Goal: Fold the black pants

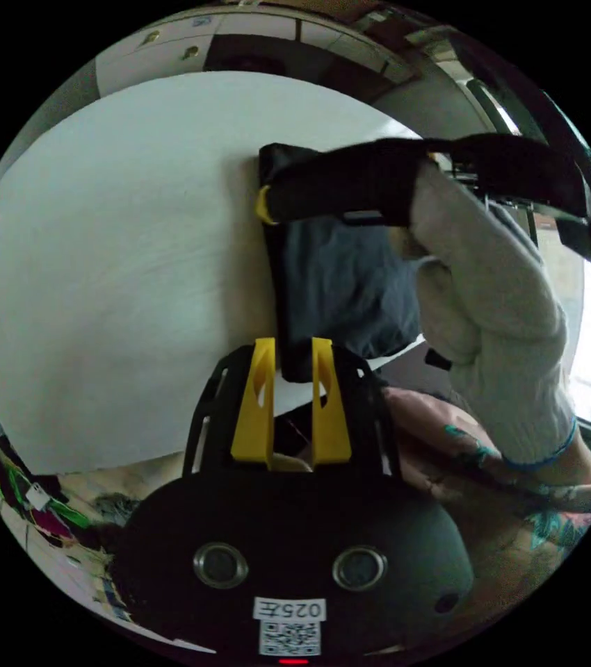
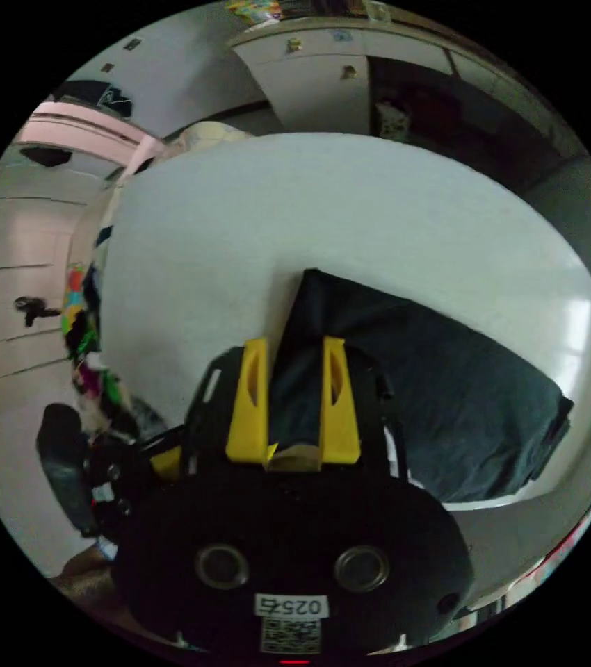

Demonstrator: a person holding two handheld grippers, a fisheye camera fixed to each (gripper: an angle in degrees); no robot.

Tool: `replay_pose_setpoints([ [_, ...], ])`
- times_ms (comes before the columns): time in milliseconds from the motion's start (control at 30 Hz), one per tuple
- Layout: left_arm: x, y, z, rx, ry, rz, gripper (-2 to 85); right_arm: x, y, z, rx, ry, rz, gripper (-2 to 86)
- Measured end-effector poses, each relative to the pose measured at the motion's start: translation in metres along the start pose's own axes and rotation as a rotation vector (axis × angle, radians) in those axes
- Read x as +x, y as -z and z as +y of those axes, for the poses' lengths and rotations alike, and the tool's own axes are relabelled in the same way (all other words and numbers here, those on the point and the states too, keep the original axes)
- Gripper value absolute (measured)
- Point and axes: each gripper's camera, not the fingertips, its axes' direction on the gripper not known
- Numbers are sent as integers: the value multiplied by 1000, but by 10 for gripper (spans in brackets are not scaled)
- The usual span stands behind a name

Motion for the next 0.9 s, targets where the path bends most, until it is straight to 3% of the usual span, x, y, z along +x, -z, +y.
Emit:
replay_pose_setpoints([
  [100, 1, 10, -5, -15, -23, 54, 13, 1, -10, -2, 19, -38, 105, 29],
  [200, 0, 27, -3, -7, 16, 141, -7, 18, -12, -9, -27, -90, 84, 2],
  [267, 7, 51, 7, 43, -7, 148, -9, 38, -2, -11, -37, -124, -21, -3],
  [500, 12, 180, 71, 277, -48, -20, -11, 96, 46, -16, 49, -143, -669, -8],
  [667, -3, 266, 110, 437, -4, 40, -12, 100, 67, -25, 88, -79, -964, -6],
  [833, 60, 412, 163, 735, -157, -84, -15, 98, 180, -29, 276, 122, -1271, -7],
  [900, 96, 444, 174, 793, -239, -127, -16, 106, 221, -24, 336, 192, -1282, -7],
])
